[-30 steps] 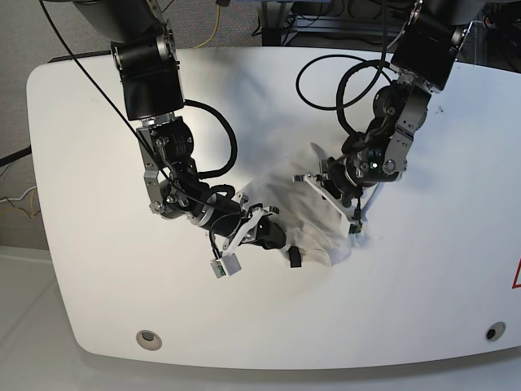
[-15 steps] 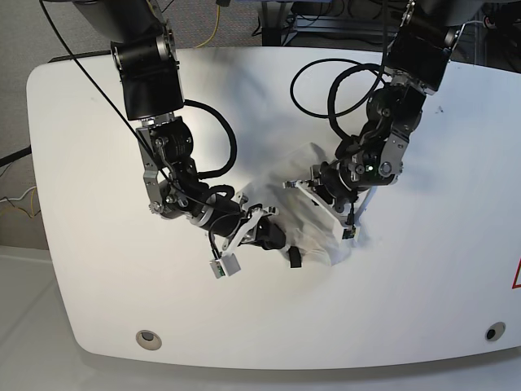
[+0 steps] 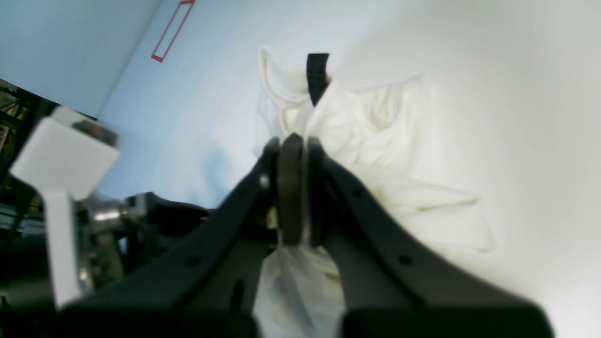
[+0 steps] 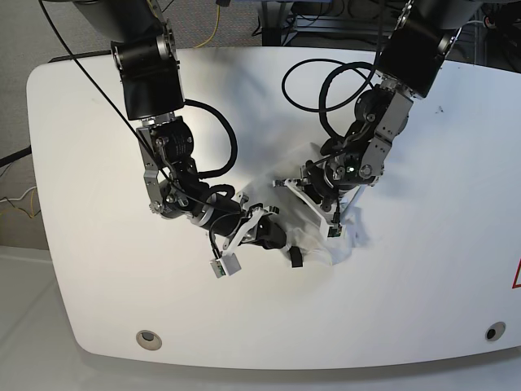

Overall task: Fold the T-shirt properly
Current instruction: 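Lower the left gripper onto the shirt and grasp its fabric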

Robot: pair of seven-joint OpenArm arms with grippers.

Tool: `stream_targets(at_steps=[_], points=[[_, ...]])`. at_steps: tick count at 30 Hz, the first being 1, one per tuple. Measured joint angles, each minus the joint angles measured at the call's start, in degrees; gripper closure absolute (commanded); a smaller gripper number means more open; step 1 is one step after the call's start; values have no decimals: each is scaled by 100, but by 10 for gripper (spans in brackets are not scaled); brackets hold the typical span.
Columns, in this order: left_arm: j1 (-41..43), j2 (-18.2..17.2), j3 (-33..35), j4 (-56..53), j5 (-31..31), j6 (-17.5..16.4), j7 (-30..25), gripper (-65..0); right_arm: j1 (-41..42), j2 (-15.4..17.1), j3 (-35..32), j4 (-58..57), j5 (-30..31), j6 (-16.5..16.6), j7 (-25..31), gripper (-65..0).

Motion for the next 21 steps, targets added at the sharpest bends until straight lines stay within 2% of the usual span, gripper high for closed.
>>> stream_targets(at_steps=[8,10,12,15,21], points=[[103,15,24,-586,-39,-50,-780,-25,-4,2,0,2,-2,-2,-2,-5],[116,13,94,-824,-42,-181,-918,-25,-4,2,0,2,7,2,0,-5],[109,-7,188,-999,15,-424,-1263,-25,-4,0,0,2,4,0,-2,-5],[74,0,264,-1255,24,-608,-1681,-25,-4,0,0,2,-2,-2,0,-5],[-42,31,455,-1884,44,-822,-2621,-25,-4,2,2,2,-11,-4,-2,-5]])
